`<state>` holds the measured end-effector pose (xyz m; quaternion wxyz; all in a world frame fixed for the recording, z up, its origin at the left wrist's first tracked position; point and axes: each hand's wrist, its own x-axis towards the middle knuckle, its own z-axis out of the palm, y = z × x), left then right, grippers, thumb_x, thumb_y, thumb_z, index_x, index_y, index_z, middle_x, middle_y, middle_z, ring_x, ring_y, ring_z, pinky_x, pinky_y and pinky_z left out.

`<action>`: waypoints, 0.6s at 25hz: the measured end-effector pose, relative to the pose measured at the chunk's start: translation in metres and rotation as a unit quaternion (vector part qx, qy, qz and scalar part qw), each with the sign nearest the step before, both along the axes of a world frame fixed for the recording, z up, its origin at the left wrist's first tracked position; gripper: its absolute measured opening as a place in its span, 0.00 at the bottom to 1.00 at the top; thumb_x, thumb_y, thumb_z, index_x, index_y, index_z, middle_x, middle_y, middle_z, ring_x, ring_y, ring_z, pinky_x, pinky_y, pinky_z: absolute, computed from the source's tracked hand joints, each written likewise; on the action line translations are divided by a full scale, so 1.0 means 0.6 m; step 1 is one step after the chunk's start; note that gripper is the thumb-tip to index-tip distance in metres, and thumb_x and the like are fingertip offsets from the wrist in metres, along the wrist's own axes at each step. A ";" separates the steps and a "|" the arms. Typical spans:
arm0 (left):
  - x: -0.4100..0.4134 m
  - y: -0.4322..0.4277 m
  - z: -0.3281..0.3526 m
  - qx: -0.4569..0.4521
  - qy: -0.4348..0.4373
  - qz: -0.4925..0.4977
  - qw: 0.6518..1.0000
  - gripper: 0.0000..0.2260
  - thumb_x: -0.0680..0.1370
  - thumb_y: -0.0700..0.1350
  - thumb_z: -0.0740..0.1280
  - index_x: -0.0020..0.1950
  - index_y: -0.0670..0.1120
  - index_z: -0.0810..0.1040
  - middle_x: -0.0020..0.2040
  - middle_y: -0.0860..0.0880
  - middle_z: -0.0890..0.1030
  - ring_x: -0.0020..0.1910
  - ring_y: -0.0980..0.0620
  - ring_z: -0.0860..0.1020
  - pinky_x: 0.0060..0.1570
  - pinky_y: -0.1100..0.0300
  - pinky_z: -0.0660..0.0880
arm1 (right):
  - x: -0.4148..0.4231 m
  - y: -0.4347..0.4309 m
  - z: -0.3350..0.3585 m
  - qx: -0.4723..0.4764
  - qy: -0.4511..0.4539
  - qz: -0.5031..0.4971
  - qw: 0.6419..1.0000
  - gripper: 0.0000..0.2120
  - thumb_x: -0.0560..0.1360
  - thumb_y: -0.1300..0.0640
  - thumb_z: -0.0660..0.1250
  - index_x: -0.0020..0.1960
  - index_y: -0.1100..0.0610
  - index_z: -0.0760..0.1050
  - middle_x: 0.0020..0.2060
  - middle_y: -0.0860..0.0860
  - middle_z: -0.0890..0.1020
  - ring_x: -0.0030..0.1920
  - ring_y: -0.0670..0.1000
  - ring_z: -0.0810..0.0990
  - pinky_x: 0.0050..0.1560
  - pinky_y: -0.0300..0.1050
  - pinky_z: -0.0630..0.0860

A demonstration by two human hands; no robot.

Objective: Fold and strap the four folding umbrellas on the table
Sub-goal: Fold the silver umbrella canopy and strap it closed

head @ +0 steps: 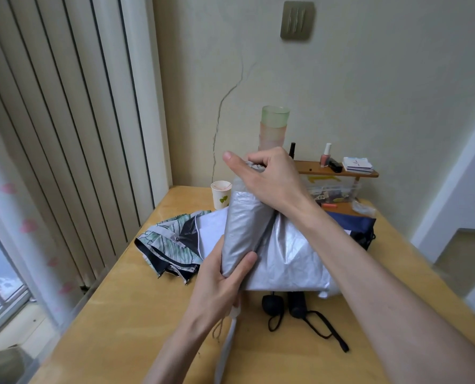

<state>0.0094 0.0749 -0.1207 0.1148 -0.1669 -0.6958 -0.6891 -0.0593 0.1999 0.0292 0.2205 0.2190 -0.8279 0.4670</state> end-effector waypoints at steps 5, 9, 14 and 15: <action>-0.004 -0.002 -0.009 0.009 0.010 0.069 0.998 0.13 0.76 0.55 0.73 0.58 0.56 0.80 0.39 0.61 0.82 0.32 0.61 0.78 0.32 0.64 0.75 | 0.015 0.022 0.000 0.142 -0.012 0.050 0.988 0.24 0.70 0.33 0.78 0.53 0.50 0.77 0.47 0.43 0.82 0.48 0.44 0.81 0.50 0.43 0.77; -0.006 -0.004 -0.008 -0.006 -0.004 0.061 0.998 0.15 0.76 0.56 0.76 0.60 0.55 0.80 0.40 0.61 0.83 0.32 0.60 0.80 0.32 0.63 0.75 | 0.013 0.022 -0.012 0.122 0.025 0.024 0.992 0.24 0.69 0.43 0.83 0.49 0.55 0.74 0.40 0.49 0.84 0.43 0.52 0.82 0.48 0.52 0.80; -0.010 -0.001 -0.011 -0.011 0.015 0.078 0.997 0.14 0.77 0.57 0.73 0.61 0.56 0.81 0.52 0.54 0.85 0.51 0.49 0.85 0.48 0.43 0.83 | 0.000 0.035 0.002 0.072 0.034 -0.002 0.997 0.25 0.68 0.43 0.84 0.48 0.59 0.76 0.40 0.50 0.84 0.42 0.52 0.82 0.44 0.47 0.78; -0.008 0.003 -0.011 -0.002 0.014 0.092 0.996 0.13 0.77 0.57 0.73 0.59 0.56 0.82 0.50 0.54 0.86 0.50 0.50 0.85 0.46 0.44 0.83 | 0.001 0.034 0.002 0.074 0.034 -0.006 0.997 0.26 0.68 0.42 0.84 0.48 0.58 0.76 0.40 0.50 0.84 0.41 0.51 0.82 0.43 0.46 0.77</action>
